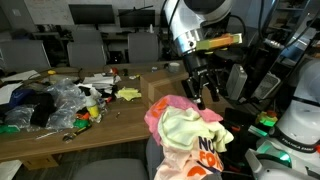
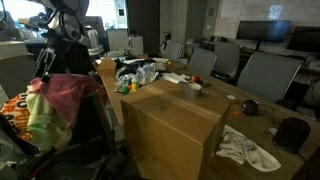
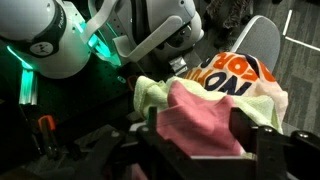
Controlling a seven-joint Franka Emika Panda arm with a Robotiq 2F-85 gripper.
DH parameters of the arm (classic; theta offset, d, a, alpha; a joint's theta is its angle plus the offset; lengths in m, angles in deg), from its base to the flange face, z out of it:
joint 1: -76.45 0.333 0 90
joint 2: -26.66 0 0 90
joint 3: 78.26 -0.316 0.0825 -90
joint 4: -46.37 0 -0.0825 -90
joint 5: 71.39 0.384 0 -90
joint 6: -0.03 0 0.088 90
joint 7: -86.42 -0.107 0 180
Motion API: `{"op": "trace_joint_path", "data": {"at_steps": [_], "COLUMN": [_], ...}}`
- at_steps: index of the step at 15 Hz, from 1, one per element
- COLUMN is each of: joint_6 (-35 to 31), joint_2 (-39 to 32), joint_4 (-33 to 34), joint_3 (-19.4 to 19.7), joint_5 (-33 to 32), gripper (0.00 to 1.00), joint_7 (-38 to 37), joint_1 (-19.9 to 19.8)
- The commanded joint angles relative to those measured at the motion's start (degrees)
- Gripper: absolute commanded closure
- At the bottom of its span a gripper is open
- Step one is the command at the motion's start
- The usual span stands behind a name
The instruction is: Pick up the shirts on the box and put them on the chair.
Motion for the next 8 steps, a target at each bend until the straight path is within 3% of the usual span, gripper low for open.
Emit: {"op": "trace_joint_path", "data": {"at_steps": [1,8], "joint_6": [-1.22,-0.12], "joint_2": [2.53,9.51], "joint_4": [-1.16,0.67], "joint_3": [-0.34,0.82], "joint_5": [0.7,-4.09], "gripper": [0.0,0.0], "joint_7": [-0.71,-2.06], "joint_1": [-0.33,-3.09]}}
